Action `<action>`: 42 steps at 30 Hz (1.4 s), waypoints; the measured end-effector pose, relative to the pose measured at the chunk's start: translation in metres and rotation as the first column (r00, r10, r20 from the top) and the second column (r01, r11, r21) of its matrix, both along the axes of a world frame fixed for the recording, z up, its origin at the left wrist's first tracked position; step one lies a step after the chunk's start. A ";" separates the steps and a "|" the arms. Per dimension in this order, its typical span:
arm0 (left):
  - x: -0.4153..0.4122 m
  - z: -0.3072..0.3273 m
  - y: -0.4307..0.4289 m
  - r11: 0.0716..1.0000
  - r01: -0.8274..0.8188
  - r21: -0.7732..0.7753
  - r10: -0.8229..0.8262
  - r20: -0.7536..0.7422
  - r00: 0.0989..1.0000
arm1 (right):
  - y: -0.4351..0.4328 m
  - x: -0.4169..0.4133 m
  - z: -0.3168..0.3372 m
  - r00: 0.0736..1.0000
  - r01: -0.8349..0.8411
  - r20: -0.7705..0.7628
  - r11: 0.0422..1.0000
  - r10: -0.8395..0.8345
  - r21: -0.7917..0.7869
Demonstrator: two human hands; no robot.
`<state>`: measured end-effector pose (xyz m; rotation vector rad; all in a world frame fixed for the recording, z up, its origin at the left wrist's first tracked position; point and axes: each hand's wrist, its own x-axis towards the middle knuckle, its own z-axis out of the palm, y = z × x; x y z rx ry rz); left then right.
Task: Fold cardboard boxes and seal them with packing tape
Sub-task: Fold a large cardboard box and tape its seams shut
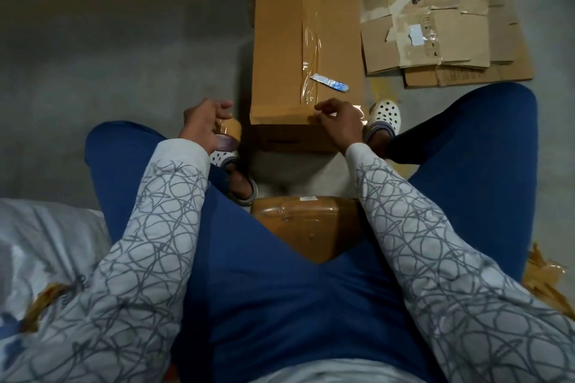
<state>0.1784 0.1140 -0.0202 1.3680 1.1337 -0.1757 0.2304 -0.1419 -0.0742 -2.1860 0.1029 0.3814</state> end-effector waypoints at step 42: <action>0.016 -0.068 -0.043 -0.147 0.612 0.777 -0.698 -0.520 0.493 | 0.012 0.016 -0.037 0.764 -0.370 0.359 0.819 0.537 -0.437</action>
